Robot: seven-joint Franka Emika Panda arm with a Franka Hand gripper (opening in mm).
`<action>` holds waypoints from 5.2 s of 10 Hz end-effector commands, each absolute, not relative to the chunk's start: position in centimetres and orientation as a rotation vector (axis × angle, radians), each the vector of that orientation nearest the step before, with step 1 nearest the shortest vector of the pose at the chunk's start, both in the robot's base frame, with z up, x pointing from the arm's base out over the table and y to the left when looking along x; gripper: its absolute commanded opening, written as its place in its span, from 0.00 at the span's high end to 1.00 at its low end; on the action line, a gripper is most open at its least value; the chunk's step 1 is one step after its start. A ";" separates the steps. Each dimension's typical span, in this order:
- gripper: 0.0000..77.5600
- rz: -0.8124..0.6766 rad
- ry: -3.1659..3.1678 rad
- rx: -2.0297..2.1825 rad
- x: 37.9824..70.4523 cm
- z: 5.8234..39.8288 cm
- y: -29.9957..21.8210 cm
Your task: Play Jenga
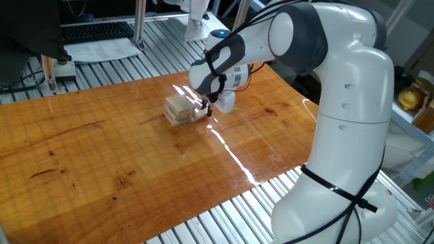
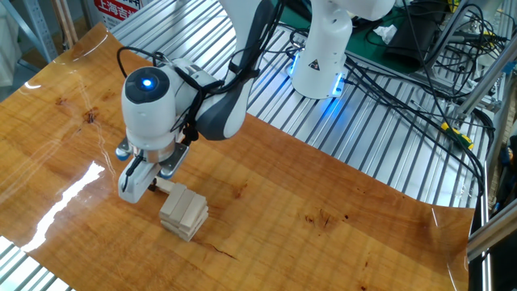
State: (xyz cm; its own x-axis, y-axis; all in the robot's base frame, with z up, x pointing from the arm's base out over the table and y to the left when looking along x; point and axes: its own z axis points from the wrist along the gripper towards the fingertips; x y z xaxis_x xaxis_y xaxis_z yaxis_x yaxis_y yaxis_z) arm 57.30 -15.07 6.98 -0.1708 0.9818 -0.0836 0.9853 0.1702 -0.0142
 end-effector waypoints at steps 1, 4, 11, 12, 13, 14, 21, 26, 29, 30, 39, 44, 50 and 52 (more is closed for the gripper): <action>0.99 -0.098 2.371 1.969 57.4 7.0 -15.7; 0.99 -0.093 2.382 1.945 57.3 6.5 -16.6; 0.99 -0.032 2.565 1.770 56.3 8.5 -18.1; 0.99 -0.024 2.603 1.728 56.0 8.9 -18.3; 0.99 -0.031 2.611 1.713 56.0 8.9 -18.3; 0.99 -0.032 2.611 1.712 56.0 8.9 -18.3; 0.99 -0.057 2.728 1.537 55.8 9.6 -18.7; 0.99 -0.076 2.906 1.205 56.0 9.7 -18.8; 0.99 -0.066 2.983 1.043 56.2 9.6 -18.8; 0.99 -0.067 3.011 0.950 56.2 9.6 -18.7; 0.99 -0.065 3.004 0.930 56.3 9.5 -18.7; 0.00 -0.065 3.003 0.930 56.4 9.5 -18.7; 0.00 -0.065 3.003 0.930 56.4 9.5 -18.7; 0.00 -0.065 3.003 0.930 56.4 9.5 -18.7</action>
